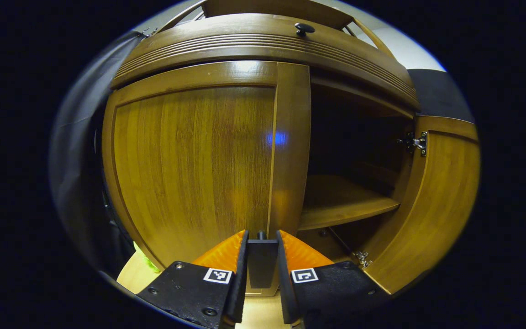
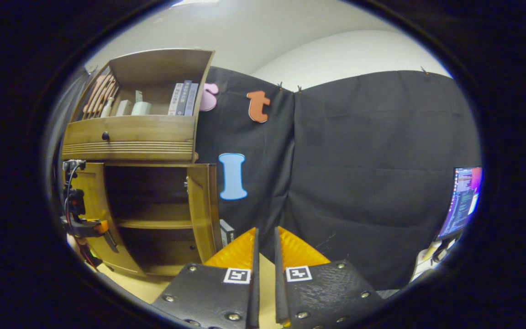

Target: Open the right door of the double-door shoe cabinet with the right hand, and open the left door with the left hand.

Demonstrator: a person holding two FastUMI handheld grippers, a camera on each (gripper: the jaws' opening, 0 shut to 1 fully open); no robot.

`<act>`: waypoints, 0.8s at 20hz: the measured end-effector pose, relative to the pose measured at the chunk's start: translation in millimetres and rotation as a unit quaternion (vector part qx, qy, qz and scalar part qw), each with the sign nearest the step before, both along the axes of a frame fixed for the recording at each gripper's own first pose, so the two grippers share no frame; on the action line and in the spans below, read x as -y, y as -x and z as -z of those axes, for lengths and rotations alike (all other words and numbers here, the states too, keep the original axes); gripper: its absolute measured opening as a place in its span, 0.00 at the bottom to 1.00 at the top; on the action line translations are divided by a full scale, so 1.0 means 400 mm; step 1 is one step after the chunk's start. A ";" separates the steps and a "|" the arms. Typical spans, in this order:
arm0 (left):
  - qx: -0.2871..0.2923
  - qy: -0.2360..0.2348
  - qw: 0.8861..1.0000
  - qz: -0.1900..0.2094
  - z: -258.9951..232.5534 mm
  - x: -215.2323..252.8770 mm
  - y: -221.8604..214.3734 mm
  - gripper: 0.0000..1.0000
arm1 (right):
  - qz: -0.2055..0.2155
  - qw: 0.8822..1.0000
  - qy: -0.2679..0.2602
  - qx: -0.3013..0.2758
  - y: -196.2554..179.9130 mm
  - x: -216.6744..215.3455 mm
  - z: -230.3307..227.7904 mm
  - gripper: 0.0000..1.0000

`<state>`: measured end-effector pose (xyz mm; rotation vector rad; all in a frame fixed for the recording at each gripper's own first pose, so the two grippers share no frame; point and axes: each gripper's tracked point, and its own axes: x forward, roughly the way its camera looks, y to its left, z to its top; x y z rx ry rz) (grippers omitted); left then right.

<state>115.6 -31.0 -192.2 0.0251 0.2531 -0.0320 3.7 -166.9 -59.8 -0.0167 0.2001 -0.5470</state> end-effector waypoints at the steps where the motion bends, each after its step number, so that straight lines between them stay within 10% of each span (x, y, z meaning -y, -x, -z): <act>1: 0.001 0.001 1.000 0.000 -0.001 -0.003 0.014 0.34 | -0.005 1.000 -0.001 -0.001 0.000 -0.006 0.001 0.14; 16: 0.007 0.022 1.000 -0.017 -0.027 -0.071 0.223 0.33 | -0.123 0.992 -0.023 -0.009 -0.077 -0.176 0.021 0.14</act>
